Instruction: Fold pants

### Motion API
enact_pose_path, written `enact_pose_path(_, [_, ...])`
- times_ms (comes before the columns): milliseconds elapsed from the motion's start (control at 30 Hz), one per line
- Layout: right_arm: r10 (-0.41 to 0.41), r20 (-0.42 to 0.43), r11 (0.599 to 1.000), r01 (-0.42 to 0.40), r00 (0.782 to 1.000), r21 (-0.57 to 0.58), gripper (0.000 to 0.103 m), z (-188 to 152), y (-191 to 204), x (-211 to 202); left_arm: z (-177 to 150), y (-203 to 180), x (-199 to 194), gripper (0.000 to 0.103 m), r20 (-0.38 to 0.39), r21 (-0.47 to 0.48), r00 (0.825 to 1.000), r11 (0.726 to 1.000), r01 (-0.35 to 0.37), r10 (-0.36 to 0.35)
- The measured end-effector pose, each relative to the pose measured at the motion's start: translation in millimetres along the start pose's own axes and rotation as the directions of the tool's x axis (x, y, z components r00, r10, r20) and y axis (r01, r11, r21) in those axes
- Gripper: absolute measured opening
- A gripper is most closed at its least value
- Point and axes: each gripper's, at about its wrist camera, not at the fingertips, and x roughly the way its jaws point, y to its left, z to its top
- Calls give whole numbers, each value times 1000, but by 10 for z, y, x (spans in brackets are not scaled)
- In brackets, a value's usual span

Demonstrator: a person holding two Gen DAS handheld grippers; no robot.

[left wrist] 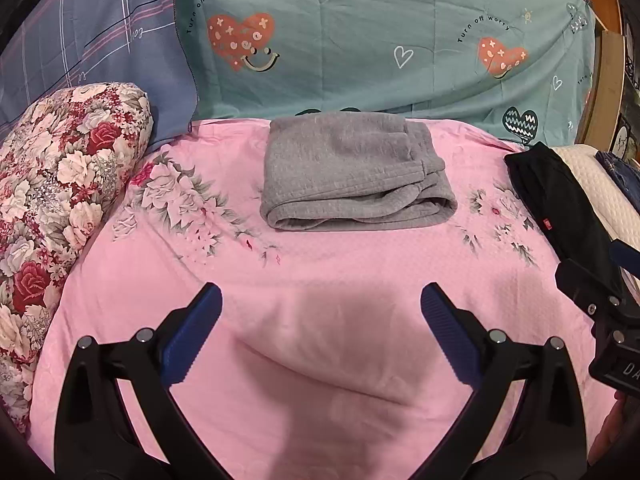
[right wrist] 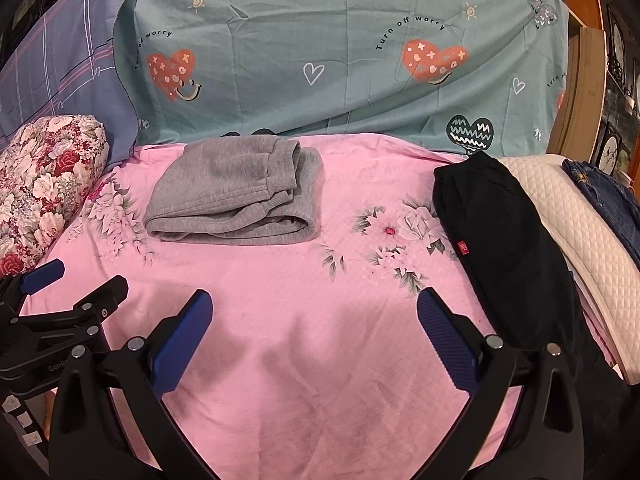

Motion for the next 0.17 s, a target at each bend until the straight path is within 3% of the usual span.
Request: enact_pose_path(167, [6, -3, 1000, -6, 1000, 1, 102, 2, 0, 2, -8, -16, 14, 101, -5, 7, 1000, 1000, 8, -8])
